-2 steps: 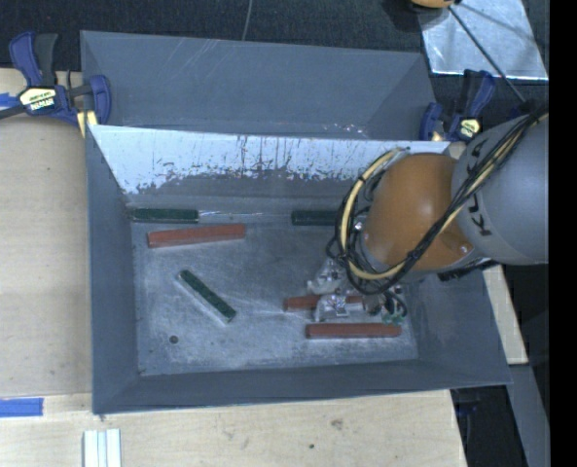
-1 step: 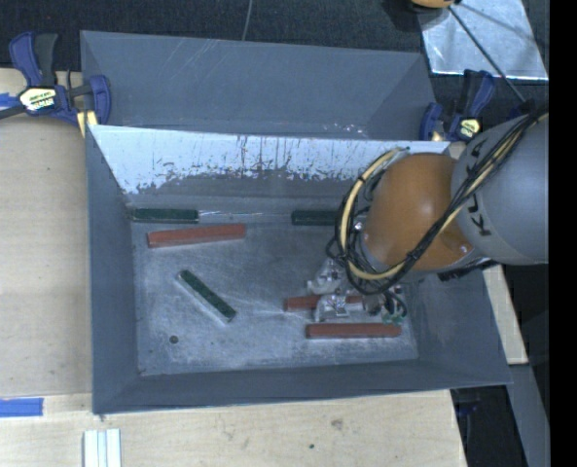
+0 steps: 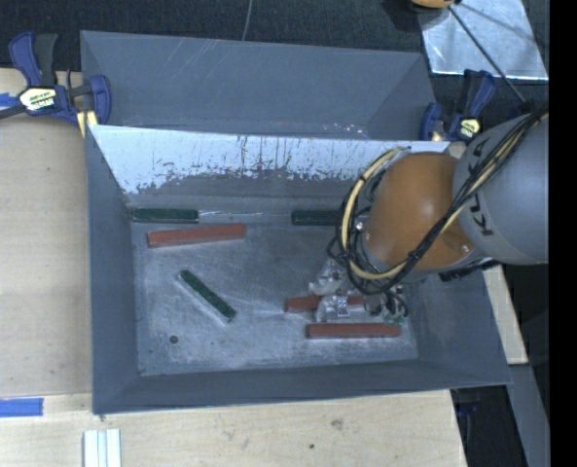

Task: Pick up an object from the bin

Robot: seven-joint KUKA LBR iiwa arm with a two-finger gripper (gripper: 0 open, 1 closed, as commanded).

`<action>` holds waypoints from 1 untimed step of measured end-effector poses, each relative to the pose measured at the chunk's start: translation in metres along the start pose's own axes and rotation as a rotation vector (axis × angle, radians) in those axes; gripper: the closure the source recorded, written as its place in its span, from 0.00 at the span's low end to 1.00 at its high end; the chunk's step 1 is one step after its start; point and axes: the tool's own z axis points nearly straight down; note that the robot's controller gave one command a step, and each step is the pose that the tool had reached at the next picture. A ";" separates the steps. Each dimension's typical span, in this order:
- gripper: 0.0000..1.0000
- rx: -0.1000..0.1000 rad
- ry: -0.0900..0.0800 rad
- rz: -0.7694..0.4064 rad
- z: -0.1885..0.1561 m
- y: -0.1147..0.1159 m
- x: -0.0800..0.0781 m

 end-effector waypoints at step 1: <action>1.00 0.003 0.018 0.001 -0.018 -0.001 0.004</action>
Offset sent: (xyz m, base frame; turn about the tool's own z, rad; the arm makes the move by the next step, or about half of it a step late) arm 0.0001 0.0000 0.0334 -0.0001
